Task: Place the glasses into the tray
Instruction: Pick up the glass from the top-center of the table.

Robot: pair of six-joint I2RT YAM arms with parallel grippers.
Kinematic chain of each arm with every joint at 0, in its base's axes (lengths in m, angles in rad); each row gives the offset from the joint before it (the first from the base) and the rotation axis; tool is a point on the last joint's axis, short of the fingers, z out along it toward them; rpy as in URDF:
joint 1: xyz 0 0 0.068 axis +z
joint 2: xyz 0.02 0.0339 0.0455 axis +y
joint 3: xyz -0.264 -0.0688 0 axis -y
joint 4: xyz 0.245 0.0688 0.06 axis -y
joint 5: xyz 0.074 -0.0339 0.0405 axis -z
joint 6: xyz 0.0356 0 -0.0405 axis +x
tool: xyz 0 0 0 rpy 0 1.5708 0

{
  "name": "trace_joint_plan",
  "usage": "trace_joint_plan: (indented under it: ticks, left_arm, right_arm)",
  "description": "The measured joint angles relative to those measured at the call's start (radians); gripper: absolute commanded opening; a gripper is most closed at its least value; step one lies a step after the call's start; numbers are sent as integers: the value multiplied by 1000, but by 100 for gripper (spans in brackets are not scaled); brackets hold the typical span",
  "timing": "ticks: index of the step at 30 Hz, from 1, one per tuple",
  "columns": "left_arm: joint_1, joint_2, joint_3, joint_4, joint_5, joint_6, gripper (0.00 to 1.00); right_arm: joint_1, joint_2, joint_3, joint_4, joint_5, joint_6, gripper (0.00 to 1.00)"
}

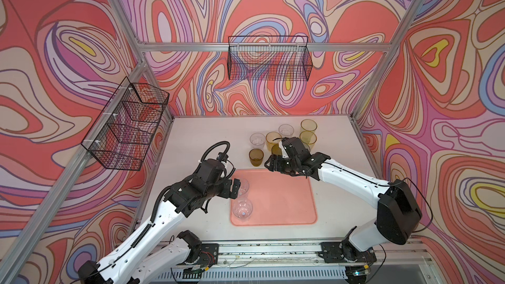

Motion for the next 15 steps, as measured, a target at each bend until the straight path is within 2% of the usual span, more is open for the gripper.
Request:
trace_joint_plan:
  ticks: [3,9,12,15]
  left_arm:
    - [0,-8,-5,1,-19,-1,100]
    - [1,9,-5,0,-30,-1,100]
    - [1,26,-5,0,-29,-1,100]
    - [2,34,-5,0,-27,-1,100]
  right_arm:
    - [0,52,28,15,-4,15,67]
    - [3,158,89,40,-5,41,55]
    - [6,188,111,47,-2,50,50]
    - [9,209,130,58,12,58,50]
